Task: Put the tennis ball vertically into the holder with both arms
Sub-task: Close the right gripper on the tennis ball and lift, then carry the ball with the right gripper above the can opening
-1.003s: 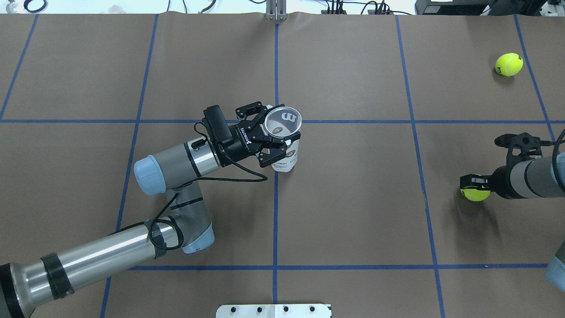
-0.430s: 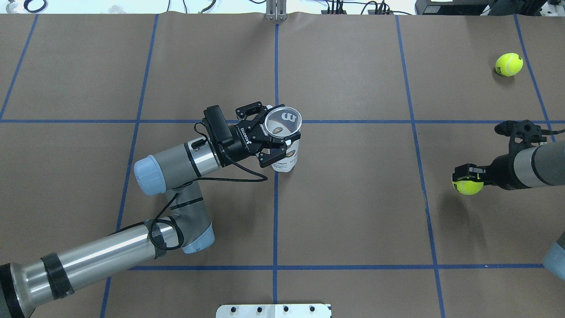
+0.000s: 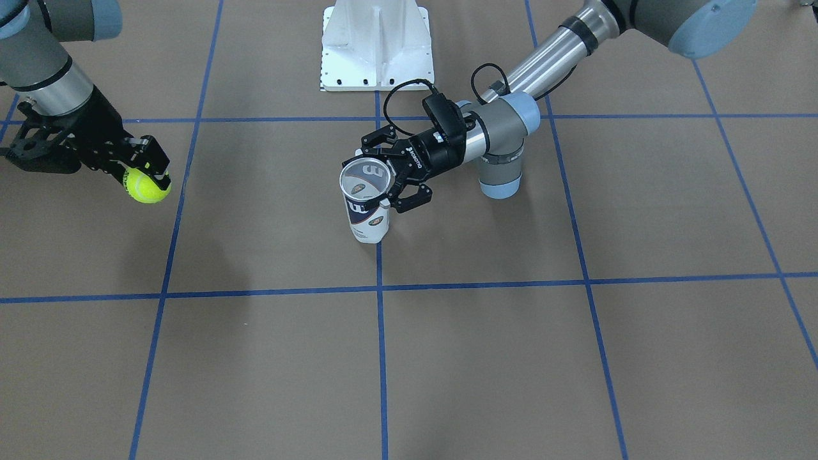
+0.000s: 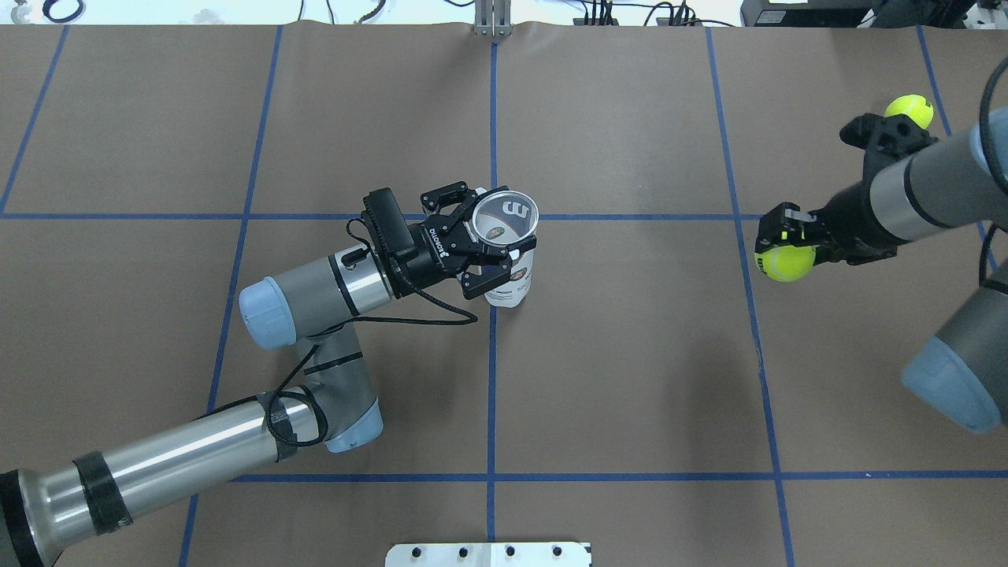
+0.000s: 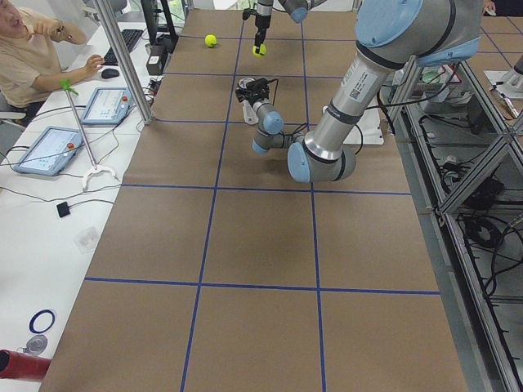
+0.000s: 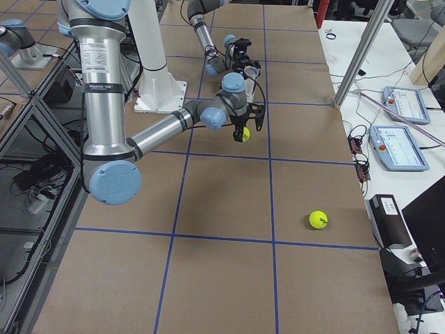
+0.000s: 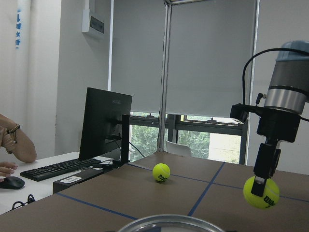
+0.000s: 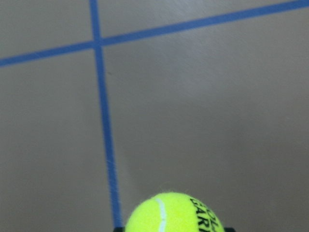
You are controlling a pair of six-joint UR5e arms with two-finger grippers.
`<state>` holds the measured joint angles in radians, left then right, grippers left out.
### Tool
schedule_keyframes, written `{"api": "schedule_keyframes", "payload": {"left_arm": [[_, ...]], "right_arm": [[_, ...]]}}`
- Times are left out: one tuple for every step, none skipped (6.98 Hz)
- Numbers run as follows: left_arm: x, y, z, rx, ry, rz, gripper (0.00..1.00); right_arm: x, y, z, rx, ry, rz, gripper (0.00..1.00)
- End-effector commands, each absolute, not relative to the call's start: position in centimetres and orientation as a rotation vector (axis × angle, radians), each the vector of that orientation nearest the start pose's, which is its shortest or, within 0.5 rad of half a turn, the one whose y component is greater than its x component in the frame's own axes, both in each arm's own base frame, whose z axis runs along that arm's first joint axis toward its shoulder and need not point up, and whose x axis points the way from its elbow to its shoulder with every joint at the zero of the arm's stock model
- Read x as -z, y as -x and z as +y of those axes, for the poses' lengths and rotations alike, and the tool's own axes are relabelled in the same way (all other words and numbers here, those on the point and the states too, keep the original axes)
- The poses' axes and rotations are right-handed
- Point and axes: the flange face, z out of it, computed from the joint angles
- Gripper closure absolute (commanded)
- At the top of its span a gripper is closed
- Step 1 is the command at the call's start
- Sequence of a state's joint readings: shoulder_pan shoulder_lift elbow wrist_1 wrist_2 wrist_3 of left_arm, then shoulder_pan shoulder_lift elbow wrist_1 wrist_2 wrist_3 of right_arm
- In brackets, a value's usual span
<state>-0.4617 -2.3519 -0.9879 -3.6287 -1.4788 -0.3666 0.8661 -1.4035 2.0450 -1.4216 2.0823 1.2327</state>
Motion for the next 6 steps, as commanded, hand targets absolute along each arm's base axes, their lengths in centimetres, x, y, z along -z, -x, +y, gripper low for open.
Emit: {"api": "schedule_keyframes", "payload": {"left_arm": [[-24.7,-56.1,-43.8,-0.293,-1.711,1.489,0.23],[-24.6,-56.1,-43.8,-0.294,-1.712,1.491,0.23],[-24.6,-56.1,-43.8,-0.294,-1.712,1.491,0.22],[-24.6,-56.1,-43.8,-0.295,-1.713,1.489,0.22],[-24.7,-56.2,-43.8,-0.297,-1.711,1.490,0.22],[-24.7,-56.2,-43.7,-0.297,-1.711,1.490,0.21]], "right_arm": [[-21.4,30.5,-46.3,-0.376,0.029,-0.911,1.00],[-17.0,32.8,-46.5,-0.407,0.047,-0.927,1.00],[-12.9,35.0,-47.2,-0.434,0.063,-0.929,1.00],[-9.2,36.6,-48.2,-0.453,0.079,-0.922,1.00],[-7.0,37.5,-48.6,-0.464,0.088,-0.926,1.00],[-5.4,39.0,-49.8,-0.475,0.093,-0.918,1.00]]}}
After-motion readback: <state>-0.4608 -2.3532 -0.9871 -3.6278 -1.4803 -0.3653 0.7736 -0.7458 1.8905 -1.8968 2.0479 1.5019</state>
